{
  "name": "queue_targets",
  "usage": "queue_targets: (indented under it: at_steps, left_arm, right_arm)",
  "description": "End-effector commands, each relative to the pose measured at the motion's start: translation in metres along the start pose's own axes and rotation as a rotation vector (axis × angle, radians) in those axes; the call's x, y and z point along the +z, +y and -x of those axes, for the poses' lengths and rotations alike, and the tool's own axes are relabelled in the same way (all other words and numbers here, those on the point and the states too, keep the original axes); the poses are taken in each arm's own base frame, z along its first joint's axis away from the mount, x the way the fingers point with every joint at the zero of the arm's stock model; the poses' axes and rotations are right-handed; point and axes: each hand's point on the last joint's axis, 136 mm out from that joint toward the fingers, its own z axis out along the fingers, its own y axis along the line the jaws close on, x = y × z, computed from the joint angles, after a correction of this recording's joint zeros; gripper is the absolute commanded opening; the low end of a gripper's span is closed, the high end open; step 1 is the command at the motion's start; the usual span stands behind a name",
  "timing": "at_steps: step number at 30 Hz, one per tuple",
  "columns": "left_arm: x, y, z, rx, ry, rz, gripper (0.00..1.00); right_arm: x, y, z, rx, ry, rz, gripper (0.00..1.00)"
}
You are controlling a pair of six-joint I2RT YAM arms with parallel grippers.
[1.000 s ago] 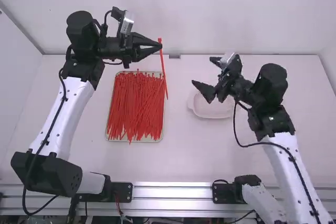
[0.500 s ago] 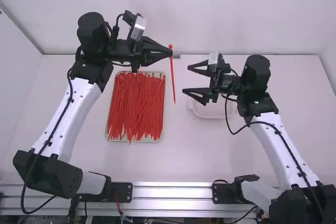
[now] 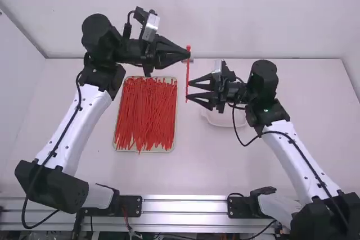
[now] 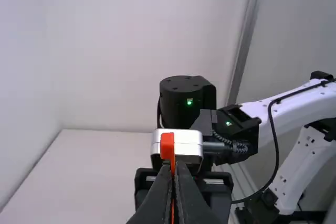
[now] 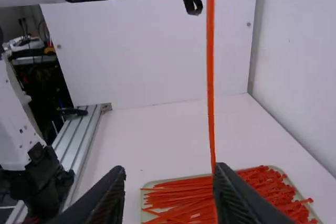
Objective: Fasten the cable tie
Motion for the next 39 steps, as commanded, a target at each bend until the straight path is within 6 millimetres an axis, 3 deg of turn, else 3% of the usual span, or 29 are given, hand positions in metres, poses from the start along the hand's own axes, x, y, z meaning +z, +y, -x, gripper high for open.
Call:
queue_targets:
  at_steps: [1,3,6,22,29,34,39]
  left_arm:
    - [0.004,-0.009,0.007,-0.001,-0.002,-0.021,0.02]
    - [0.005,-0.01,0.007,-0.016,-0.002,-0.023,0.02]
    - [0.005,-0.011,0.007,-0.024,-0.001,-0.027,0.02]
    - [0.005,-0.01,0.007,-0.058,-0.001,-0.023,0.02]
    - [0.005,-0.009,0.006,-0.064,0.0,-0.022,0.02]
    - [0.005,-0.005,0.007,-0.071,-0.008,0.003,0.02]
    - [0.005,-0.003,0.007,-0.072,-0.012,0.014,0.02]
  right_arm:
    - [0.0,-0.003,0.007,-0.014,-0.007,-0.007,0.4]
    - [0.0,-0.003,0.007,0.001,-0.007,-0.007,0.41]
    - [0.0,-0.003,0.007,0.0,-0.007,-0.007,0.52]
    - [0.0,-0.01,0.007,-0.002,-0.004,-0.047,0.58]
    - [-0.002,-0.014,0.007,-0.01,-0.004,-0.066,0.69]
    - [-0.002,-0.013,0.007,-0.006,-0.004,-0.064,0.66]
    - [0.0,-0.011,0.007,-0.005,-0.004,-0.054,0.48]
